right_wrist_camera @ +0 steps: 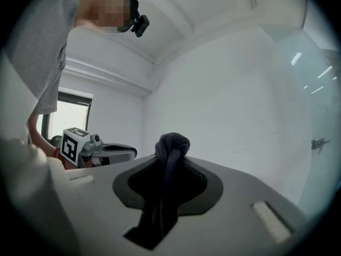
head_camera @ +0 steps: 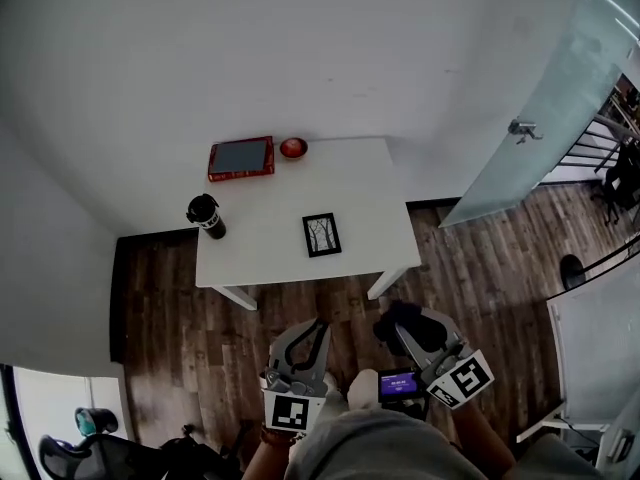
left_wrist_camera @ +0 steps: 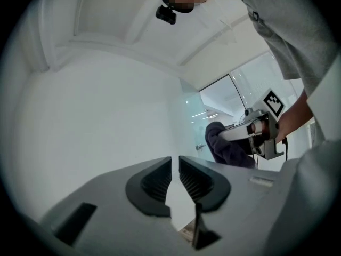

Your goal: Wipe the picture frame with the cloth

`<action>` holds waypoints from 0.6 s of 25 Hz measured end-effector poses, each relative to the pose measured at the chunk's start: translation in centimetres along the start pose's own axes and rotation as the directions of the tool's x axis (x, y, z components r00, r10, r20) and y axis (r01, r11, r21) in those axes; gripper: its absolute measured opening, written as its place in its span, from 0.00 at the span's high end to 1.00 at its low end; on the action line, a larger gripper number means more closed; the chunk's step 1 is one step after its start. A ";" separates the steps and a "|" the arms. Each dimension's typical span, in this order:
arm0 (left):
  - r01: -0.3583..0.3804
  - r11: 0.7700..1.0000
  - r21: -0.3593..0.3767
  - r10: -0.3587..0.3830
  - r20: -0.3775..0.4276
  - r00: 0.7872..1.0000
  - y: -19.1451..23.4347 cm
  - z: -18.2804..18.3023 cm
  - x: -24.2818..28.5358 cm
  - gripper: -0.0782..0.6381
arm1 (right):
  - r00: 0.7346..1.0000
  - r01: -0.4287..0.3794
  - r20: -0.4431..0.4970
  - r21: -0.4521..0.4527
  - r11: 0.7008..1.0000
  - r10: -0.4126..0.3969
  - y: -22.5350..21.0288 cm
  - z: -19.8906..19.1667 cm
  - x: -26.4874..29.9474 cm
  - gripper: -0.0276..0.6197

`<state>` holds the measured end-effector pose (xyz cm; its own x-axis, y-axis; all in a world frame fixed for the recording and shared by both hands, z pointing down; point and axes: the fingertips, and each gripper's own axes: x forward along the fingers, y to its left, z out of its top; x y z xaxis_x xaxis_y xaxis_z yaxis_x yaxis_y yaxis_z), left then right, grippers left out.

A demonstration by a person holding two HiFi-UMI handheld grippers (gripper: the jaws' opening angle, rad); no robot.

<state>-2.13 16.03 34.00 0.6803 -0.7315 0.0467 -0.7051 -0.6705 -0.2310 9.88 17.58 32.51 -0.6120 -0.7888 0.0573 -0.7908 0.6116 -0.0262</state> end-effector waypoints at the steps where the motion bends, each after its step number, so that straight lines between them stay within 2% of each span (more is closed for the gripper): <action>1: 0.008 1.000 0.007 -0.008 0.001 1.000 0.1 0.0 0.7 0.82 | 1.000 -0.006 -0.007 0.004 1.000 0.006 -0.4 -0.2 0.9 0.81; 6: 0.008 1.000 -0.007 -0.008 -0.011 1.000 2.2 -1.7 3.8 0.82 | 0.999 -0.030 -0.042 0.009 0.999 0.031 -3.1 -1.8 5.6 0.81; 15: -0.030 0.999 -0.033 0.025 -0.150 0.988 8.7 -7.9 11.5 0.82 | 0.991 -0.091 -0.095 0.044 0.995 0.095 -12.9 -5.3 17.0 0.80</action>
<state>-2.02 0.86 40.17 0.6246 -0.7584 0.1863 -0.7316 -0.6517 -0.2001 9.76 -3.44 39.12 -0.6803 -0.7177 0.1490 -0.7315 0.6777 -0.0753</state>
